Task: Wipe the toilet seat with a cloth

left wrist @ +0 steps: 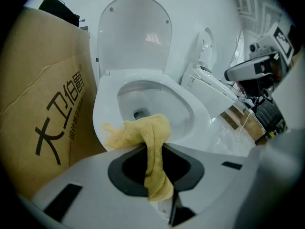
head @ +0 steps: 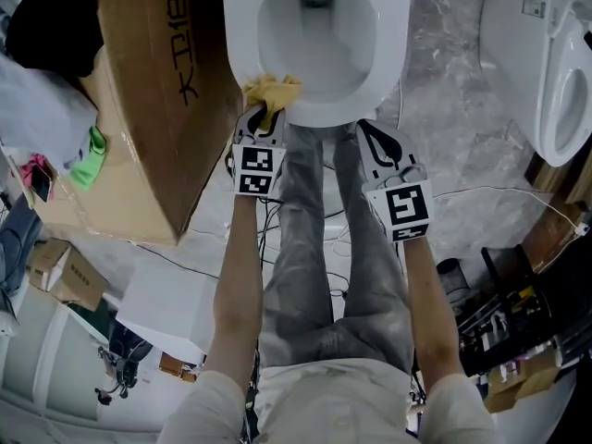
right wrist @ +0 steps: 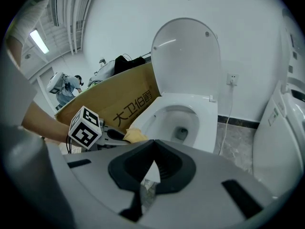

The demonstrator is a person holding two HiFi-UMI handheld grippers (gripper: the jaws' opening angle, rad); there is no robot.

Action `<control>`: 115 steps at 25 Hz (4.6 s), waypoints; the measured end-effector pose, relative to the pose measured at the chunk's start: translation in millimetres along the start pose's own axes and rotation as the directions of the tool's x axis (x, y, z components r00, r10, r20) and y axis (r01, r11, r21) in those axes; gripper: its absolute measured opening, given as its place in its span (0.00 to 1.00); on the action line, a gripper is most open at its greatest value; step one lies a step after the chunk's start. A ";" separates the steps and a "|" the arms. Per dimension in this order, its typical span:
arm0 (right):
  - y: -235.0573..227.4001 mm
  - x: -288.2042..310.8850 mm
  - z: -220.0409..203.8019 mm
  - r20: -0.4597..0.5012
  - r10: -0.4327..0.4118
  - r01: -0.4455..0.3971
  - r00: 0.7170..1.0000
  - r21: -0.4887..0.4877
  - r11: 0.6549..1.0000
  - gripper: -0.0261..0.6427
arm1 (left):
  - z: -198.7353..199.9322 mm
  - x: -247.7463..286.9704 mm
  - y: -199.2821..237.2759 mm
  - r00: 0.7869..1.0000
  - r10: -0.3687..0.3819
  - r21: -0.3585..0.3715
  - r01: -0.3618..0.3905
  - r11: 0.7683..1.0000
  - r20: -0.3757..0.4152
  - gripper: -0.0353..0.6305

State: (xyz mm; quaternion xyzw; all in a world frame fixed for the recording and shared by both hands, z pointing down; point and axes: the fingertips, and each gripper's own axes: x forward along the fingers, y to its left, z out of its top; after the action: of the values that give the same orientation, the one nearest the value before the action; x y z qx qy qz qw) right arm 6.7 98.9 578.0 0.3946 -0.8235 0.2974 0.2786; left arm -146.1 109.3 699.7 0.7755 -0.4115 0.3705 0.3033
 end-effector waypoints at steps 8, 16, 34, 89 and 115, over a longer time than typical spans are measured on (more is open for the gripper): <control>-3.6 -14.1 -29.5 -0.029 0.007 -0.007 1.000 0.020 1.000 0.05 | -7.8 4.8 -41.1 0.999 -0.036 -0.007 0.036 0.999 0.000 0.18; -20.4 -32.3 -39.0 -0.020 -0.018 0.019 1.000 0.045 0.999 0.05 | -6.3 13.6 -79.9 0.996 -0.093 -0.001 0.093 0.996 -0.012 0.18; -68.9 -60.7 -62.7 -0.027 -0.061 0.063 0.998 0.120 0.991 0.05 | 24.9 43.1 -134.1 0.987 -0.153 0.058 0.155 0.986 -0.045 0.18; -138.1 -13.2 1.7 -0.034 -0.303 0.294 0.952 0.368 0.882 0.05 | 172.1 144.1 -129.3 0.935 -0.303 0.304 0.347 0.887 -0.183 0.18; -173.8 15.9 42.0 -0.019 -0.332 0.324 0.943 0.274 0.905 0.05 | 249.3 180.3 -105.0 0.946 -0.309 0.335 0.324 0.885 -0.098 0.18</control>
State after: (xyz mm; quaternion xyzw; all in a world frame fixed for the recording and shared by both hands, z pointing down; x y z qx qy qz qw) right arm 130.7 -27.6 607.9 0.5662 -0.7003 0.3516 0.2557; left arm 95.3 -108.3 695.9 0.8655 -0.2015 0.3987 0.2268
